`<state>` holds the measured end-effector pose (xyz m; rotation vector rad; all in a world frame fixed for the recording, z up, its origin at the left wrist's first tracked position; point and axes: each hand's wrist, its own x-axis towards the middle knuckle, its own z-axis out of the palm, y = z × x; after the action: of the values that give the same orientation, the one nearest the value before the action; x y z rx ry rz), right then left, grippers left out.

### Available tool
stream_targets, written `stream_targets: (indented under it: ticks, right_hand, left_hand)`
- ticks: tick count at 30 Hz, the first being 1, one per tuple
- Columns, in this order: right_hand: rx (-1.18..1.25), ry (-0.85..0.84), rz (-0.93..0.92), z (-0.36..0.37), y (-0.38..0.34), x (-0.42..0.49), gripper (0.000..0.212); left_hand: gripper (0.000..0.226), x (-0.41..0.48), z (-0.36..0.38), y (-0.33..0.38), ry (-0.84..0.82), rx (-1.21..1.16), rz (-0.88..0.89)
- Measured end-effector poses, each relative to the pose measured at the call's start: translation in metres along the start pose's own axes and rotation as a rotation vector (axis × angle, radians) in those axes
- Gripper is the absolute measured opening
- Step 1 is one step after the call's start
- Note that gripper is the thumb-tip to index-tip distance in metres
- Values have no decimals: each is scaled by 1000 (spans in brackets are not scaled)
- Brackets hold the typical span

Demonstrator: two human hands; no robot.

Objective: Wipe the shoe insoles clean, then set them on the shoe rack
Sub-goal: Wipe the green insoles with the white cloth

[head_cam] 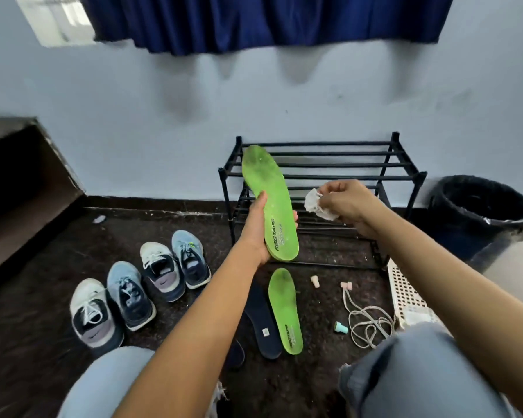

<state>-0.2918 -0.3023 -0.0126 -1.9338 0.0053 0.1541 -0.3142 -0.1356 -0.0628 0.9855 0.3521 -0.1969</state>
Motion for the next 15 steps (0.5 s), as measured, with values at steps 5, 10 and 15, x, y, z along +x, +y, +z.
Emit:
stream_targets:
  ticks: [5,10,15]
  right_hand:
    - [43,215,-103,22,-26,-35,14]
    - [3,224,-405,46,-35,-88,9]
    - [-218,236,-720,67,-32,-105,19]
  left_hand:
    - [73,-53,4,30,-53,-5,127]
    - [74,-88,-3,39,-95,33,172]
    - [83,-93,-3,40,-184,-68,122]
